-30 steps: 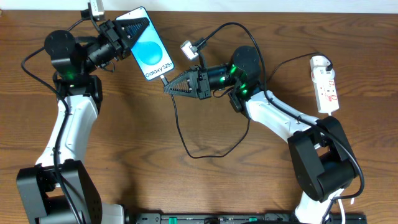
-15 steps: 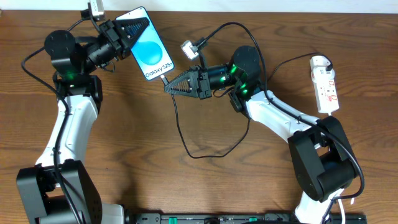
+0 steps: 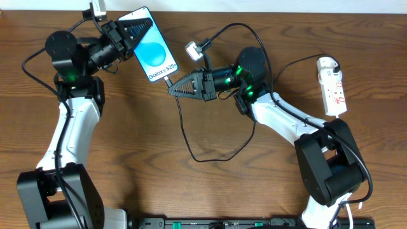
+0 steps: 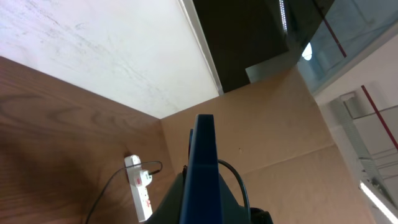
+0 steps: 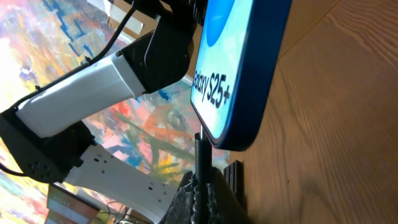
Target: Plug charger to phone and switch on socket
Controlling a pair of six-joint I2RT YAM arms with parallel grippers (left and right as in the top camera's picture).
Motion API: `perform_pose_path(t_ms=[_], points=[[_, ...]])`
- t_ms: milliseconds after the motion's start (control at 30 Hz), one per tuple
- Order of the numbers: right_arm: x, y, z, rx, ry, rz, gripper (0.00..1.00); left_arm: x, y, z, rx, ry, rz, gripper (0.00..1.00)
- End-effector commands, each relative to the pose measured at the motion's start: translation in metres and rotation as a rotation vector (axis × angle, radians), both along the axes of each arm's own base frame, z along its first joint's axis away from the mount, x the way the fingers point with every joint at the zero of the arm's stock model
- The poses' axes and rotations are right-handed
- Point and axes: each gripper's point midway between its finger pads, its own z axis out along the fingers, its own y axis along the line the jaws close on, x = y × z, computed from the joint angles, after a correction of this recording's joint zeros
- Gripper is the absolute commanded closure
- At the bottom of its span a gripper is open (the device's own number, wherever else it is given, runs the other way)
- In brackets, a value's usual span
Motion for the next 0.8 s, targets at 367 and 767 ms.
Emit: perform_pose_path(t_ms=[367,767], points=[[0.022,0.003,0.0,0.001,0.09,-0.101,0.99,-0.012,-0.009,0.013,0.04,-0.08,-0.053,0.93],[0.021,0.013,0.002,0.01,0.1,-0.121,0.99,-0.013,-0.01,0.012,0.045,-0.082,-0.059,0.93]])
